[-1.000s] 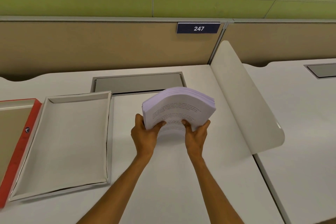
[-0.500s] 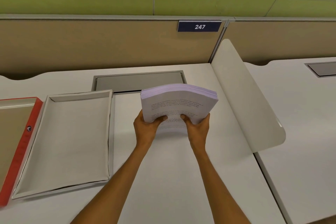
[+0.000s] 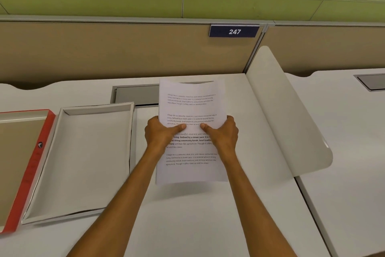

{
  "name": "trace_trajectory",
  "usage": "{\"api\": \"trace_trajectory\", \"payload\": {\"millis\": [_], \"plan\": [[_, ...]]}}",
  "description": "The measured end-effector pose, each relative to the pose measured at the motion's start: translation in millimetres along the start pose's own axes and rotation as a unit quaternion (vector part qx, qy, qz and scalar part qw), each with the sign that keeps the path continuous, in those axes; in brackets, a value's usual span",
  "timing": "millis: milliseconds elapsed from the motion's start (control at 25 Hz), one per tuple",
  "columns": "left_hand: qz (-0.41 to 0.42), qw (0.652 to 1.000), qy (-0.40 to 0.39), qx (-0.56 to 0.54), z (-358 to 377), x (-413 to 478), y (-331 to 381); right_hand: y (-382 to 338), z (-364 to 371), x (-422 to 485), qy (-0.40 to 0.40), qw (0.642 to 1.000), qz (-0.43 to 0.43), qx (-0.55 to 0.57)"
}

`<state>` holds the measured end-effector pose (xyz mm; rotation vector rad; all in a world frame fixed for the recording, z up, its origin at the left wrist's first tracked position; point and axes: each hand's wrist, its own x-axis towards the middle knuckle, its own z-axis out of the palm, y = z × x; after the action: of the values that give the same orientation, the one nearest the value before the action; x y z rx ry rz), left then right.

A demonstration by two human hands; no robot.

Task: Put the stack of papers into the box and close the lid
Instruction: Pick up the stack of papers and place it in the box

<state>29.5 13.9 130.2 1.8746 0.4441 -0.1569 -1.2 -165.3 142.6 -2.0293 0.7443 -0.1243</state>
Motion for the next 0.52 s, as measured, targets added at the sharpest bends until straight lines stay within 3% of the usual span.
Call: {"api": "trace_trajectory", "payload": {"millis": [520], "plan": [[-0.016,0.998,0.021,0.064,-109.1,22.8,-43.8,-38.7,98.8,-58.9,-0.091,0.995,0.015,-0.031]]}}
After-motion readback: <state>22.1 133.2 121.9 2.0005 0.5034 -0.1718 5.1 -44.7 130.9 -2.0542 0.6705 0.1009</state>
